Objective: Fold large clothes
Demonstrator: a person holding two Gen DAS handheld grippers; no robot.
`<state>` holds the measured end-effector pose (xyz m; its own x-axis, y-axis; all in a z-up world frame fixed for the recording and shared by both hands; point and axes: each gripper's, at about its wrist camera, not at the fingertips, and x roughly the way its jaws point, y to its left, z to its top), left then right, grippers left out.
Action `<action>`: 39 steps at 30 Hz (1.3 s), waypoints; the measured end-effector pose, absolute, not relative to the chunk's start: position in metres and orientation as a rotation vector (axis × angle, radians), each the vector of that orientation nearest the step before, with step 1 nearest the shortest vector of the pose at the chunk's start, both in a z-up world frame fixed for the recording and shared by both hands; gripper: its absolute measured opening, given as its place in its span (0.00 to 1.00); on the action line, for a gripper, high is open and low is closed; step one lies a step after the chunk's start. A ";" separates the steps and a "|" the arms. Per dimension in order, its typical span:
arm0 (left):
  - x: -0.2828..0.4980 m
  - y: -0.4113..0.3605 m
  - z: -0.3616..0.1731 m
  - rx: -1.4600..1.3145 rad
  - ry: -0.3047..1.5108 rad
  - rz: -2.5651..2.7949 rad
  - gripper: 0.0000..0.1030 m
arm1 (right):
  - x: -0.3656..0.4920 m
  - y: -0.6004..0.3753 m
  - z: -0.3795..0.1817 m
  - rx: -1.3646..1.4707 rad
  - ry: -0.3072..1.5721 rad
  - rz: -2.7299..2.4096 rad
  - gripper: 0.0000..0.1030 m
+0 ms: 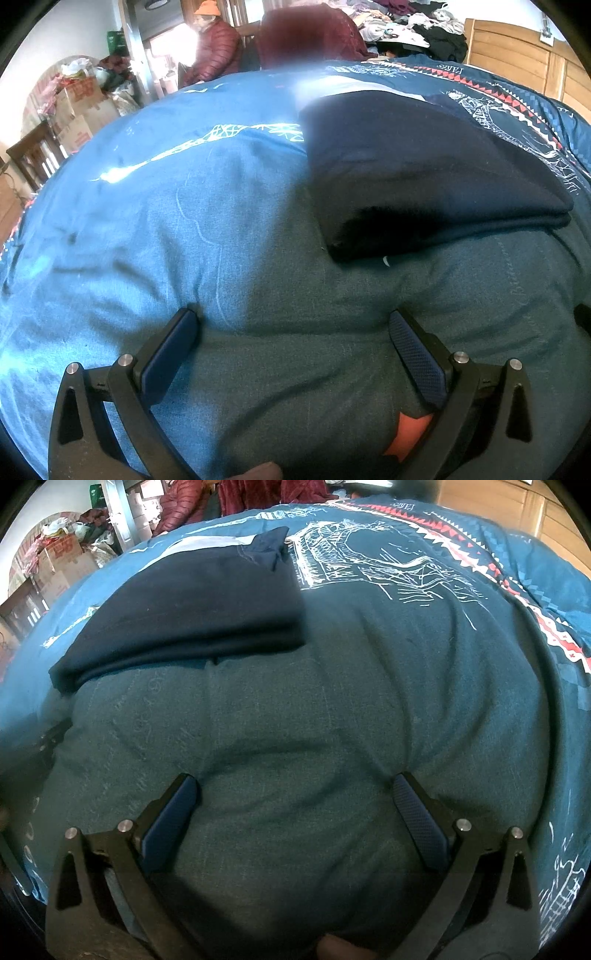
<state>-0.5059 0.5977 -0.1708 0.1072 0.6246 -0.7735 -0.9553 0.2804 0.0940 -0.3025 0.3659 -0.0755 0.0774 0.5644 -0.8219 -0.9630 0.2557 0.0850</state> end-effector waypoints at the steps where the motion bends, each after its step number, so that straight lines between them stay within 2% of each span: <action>1: -0.506 0.598 -0.171 -0.496 0.820 1.235 1.00 | -0.302 0.366 -0.076 -0.568 0.878 1.241 1.00; 39: -0.505 0.597 -0.171 -0.495 0.819 1.236 1.00 | -0.304 0.365 -0.076 -0.577 0.873 1.232 1.00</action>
<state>-0.5053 0.5971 -0.1706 0.1074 0.6260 -0.7724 -0.9552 0.2803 0.0944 -0.3044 0.3653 -0.0762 0.0872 0.5597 -0.8241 -0.9631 0.2589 0.0740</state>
